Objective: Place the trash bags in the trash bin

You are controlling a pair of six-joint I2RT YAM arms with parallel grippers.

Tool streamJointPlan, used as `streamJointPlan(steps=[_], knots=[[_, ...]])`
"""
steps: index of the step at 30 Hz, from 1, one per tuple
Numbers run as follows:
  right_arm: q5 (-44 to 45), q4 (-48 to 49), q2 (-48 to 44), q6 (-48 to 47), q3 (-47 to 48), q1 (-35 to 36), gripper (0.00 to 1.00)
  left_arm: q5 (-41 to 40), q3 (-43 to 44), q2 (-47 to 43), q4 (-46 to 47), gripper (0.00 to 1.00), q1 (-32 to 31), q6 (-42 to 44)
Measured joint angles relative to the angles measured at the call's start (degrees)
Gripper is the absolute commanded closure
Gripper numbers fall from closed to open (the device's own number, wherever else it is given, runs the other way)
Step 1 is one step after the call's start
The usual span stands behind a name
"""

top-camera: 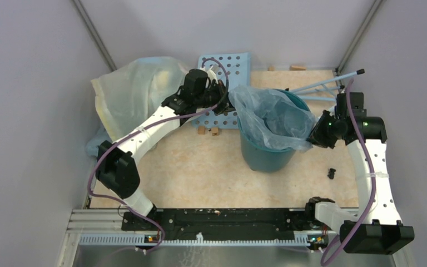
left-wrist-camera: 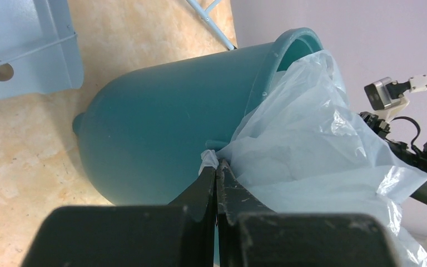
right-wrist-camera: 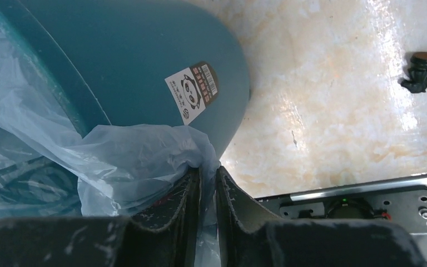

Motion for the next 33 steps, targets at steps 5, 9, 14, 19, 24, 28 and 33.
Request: streamJointPlan(steps=[5, 9, 14, 19, 24, 28, 33], knots=[[5.2, -1.7, 0.3, -0.2, 1.1, 0.1, 0.77, -0.2, -0.1, -0.9, -0.1, 1.00, -0.5, -1.4], [12.5, -1.6, 3.0, -0.2, 6.1, -0.1, 0.77, 0.0, -1.4, -3.5, -0.2, 1.00, -1.3, -2.4], [16.0, 3.5, 9.0, -0.7, 10.3, -0.4, 0.77, 0.1, -3.1, -6.0, -0.2, 1.00, -1.7, -2.8], [12.3, 8.2, 14.2, -2.8, 10.3, -0.5, 0.78, -0.3, -4.3, -6.1, -0.6, 1.00, -1.7, -2.8], [5.7, 9.9, 14.3, -4.6, 9.9, -0.8, 0.79, -1.6, -4.5, -6.3, -1.9, 1.00, -1.6, -2.6], [3.2, 10.4, 12.5, -4.5, 8.0, 0.0, 0.79, -3.8, -5.5, -7.6, -3.5, 1.00, -1.4, -2.6], [2.1, 11.1, 8.1, -1.5, 3.1, 3.9, 0.79, -8.0, -6.1, -11.1, -8.6, 1.00, -1.2, -2.3]])
